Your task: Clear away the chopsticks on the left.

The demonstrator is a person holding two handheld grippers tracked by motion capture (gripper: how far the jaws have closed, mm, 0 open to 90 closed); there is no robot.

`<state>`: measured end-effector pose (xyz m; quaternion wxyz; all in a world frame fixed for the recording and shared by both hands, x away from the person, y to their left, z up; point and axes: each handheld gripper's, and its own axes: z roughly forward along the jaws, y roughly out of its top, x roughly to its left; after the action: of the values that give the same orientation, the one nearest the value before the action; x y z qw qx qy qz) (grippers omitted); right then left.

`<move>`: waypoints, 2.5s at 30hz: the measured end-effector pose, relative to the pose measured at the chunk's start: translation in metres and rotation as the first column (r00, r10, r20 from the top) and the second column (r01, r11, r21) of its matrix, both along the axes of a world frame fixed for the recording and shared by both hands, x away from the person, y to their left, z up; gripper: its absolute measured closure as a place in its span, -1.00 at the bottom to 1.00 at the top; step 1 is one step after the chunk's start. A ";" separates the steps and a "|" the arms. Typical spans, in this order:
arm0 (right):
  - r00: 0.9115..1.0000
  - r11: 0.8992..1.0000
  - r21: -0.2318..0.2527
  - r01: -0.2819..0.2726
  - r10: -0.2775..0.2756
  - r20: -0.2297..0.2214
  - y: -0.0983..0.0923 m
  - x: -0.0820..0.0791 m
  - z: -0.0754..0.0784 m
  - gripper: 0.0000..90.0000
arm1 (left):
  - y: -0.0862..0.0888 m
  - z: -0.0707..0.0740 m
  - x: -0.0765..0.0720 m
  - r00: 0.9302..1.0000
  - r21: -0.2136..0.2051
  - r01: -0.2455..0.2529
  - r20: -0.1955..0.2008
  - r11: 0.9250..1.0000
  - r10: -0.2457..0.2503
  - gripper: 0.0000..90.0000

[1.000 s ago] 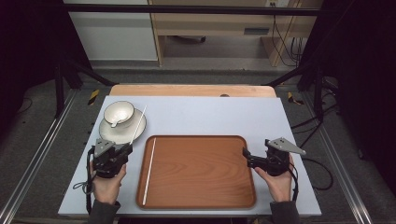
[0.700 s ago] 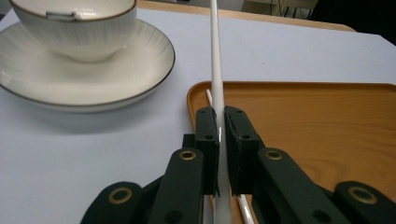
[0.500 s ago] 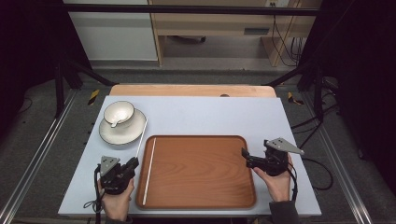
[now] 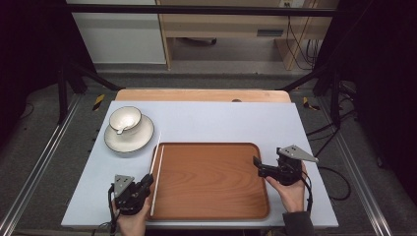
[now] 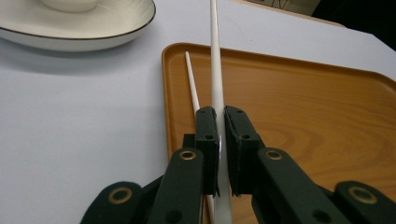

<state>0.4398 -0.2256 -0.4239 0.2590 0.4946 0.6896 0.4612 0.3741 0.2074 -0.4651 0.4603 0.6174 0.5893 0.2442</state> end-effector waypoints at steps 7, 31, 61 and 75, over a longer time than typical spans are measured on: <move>1.000 1.000 -0.004 -0.002 0.002 -0.002 0.000 0.000 0.000 -0.84 | -0.010 -0.010 -0.005 1.000 0.014 -0.003 -0.021 1.000 0.004 0.87; 1.000 1.000 -0.008 -0.005 0.005 -0.006 0.001 0.001 -0.001 -0.84 | -0.028 -0.025 -0.001 0.996 0.072 0.013 -0.093 0.997 -0.007 0.87; 1.000 1.000 -0.003 -0.001 0.001 -0.005 0.000 0.000 -0.001 -0.84 | -0.023 -0.009 0.002 0.995 0.060 0.092 -0.052 0.994 -0.089 0.65; 1.000 1.000 0.011 0.009 -0.009 0.004 -0.005 -0.001 0.002 -0.85 | 0.019 0.031 0.021 0.966 0.089 0.250 0.043 0.964 -0.254 -0.11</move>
<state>0.4387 -0.2309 -0.4224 0.2596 0.4983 0.6843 0.4648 0.3949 0.2268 -0.4336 0.4775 0.6990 0.4826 0.2245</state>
